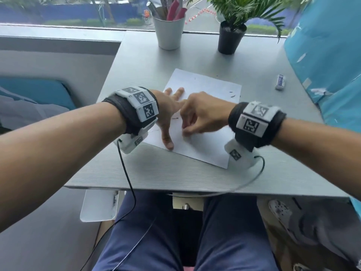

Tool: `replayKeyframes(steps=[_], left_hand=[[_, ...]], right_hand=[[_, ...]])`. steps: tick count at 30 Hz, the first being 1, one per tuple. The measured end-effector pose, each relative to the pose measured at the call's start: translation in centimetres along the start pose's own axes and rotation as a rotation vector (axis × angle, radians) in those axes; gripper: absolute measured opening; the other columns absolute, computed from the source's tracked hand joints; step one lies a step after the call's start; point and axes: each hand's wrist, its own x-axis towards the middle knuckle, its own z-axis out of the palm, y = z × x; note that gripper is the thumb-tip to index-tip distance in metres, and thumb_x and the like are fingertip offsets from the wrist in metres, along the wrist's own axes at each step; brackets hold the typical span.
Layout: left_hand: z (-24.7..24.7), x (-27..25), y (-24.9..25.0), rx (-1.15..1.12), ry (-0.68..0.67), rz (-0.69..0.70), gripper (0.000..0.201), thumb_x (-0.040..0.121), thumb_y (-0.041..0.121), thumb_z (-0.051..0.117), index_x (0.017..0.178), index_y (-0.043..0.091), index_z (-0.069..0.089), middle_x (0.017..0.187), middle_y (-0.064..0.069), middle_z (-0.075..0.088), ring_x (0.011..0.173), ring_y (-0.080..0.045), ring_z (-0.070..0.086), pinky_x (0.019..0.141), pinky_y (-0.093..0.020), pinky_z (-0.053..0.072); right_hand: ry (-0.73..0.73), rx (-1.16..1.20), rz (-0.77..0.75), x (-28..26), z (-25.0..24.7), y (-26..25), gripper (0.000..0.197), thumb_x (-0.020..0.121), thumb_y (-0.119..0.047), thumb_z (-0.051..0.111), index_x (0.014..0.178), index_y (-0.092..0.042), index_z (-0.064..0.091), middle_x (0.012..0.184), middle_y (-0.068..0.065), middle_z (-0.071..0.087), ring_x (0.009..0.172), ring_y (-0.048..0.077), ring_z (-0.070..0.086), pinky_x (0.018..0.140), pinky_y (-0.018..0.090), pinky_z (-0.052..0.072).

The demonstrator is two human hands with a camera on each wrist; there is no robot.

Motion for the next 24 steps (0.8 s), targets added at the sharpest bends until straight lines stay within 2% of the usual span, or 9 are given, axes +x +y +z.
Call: replayKeyframes(steps=[4, 6, 11, 13, 15, 17, 19, 22, 24], left_hand=[[0.0, -0.2, 0.1, -0.022, 0.014, -0.009, 0.165, 0.036, 0.067, 0.090, 0.148, 0.046, -0.029, 0.159, 0.005, -0.035, 0.151, -0.027, -0.021, 0.118, -0.066, 0.015], [-0.2, -0.2, 0.1, -0.025, 0.012, -0.016, 0.165, 0.036, 0.067, 0.091, 0.147, 0.047, -0.029, 0.159, 0.005, -0.036, 0.151, -0.027, -0.021, 0.117, -0.067, 0.014], [-0.1, 0.3, 0.1, 0.015, -0.009, -0.010, 0.163, 0.036, 0.071, 0.088, 0.152, 0.041, -0.023, 0.157, 0.001, -0.039, 0.149, -0.031, -0.024, 0.118, -0.068, 0.010], [-0.1, 0.1, 0.1, 0.013, -0.008, -0.012, 0.163, 0.038, 0.070, 0.089, 0.151, 0.040, -0.025, 0.158, 0.002, -0.037, 0.150, -0.029, -0.022, 0.118, -0.067, 0.012], [-0.1, 0.0, 0.2, 0.006, 0.007, -0.018, 0.164, 0.038, 0.068, 0.090, 0.148, 0.043, -0.029, 0.159, 0.004, -0.036, 0.151, -0.028, -0.021, 0.117, -0.067, 0.013], [-0.2, -0.1, 0.3, 0.007, 0.014, -0.018, 0.165, 0.037, 0.068, 0.090, 0.147, 0.046, -0.030, 0.160, 0.004, -0.035, 0.151, -0.028, -0.020, 0.117, -0.068, 0.014], [-0.3, -0.1, 0.2, 0.014, 0.010, -0.023, 0.164, 0.038, 0.069, 0.089, 0.148, 0.043, -0.029, 0.159, 0.004, -0.036, 0.151, -0.028, -0.020, 0.118, -0.067, 0.014], [-0.2, 0.0, 0.2, 0.025, 0.009, -0.021, 0.164, 0.040, 0.069, 0.089, 0.149, 0.038, -0.030, 0.159, 0.002, -0.036, 0.150, -0.029, -0.022, 0.119, -0.066, 0.012], [-0.2, -0.1, 0.2, 0.014, 0.011, -0.016, 0.164, 0.040, 0.068, 0.090, 0.148, 0.041, -0.031, 0.158, 0.003, -0.037, 0.150, -0.028, -0.023, 0.118, -0.067, 0.012]], right_hand=[[0.213, 0.017, 0.222, 2.0, -3.9, 4.4, 0.010, 0.072, -0.022, 0.079, 0.065, -0.019, 0.071, 0.059, -0.004, 0.068, 0.054, 0.010, 0.061, 0.054, 0.023, 0.044], [0.249, -0.003, 0.210, 2.0, -3.8, 4.2, 0.013, 0.071, -0.021, 0.079, 0.063, -0.020, 0.069, 0.059, -0.005, 0.066, 0.057, 0.011, 0.062, 0.056, 0.023, 0.045], [0.020, -0.006, -0.029, -0.6, 0.9, -0.6, 0.009, 0.071, -0.020, 0.079, 0.066, -0.019, 0.072, 0.065, -0.008, 0.068, 0.065, 0.008, 0.066, 0.059, 0.022, 0.053], [0.075, -0.009, 0.014, 0.2, -0.5, 0.9, 0.008, 0.072, -0.022, 0.079, 0.068, -0.018, 0.074, 0.065, -0.007, 0.069, 0.063, 0.010, 0.066, 0.059, 0.027, 0.055], [0.194, -0.022, 0.153, 1.4, -2.9, 3.4, 0.009, 0.070, -0.024, 0.079, 0.066, -0.018, 0.073, 0.062, -0.004, 0.069, 0.060, 0.012, 0.065, 0.060, 0.034, 0.058], [0.258, -0.023, 0.197, 1.7, -3.7, 4.3, 0.013, 0.070, -0.024, 0.079, 0.062, -0.021, 0.070, 0.060, -0.007, 0.067, 0.058, 0.011, 0.065, 0.062, 0.035, 0.060], [0.215, -0.037, 0.139, 1.1, -2.3, 2.4, 0.013, 0.070, -0.021, 0.078, 0.061, -0.022, 0.069, 0.061, -0.009, 0.065, 0.060, 0.008, 0.063, 0.059, 0.029, 0.056], [0.064, 0.016, 0.025, -0.9, 0.1, -0.4, 0.011, 0.074, -0.020, 0.080, 0.066, -0.021, 0.072, 0.067, -0.008, 0.069, 0.067, 0.008, 0.067, 0.061, 0.023, 0.056], [0.102, 0.028, 0.024, -1.4, -0.1, -0.1, 0.011, 0.074, -0.020, 0.079, 0.066, -0.020, 0.072, 0.067, -0.007, 0.070, 0.068, 0.008, 0.067, 0.063, 0.025, 0.057]])
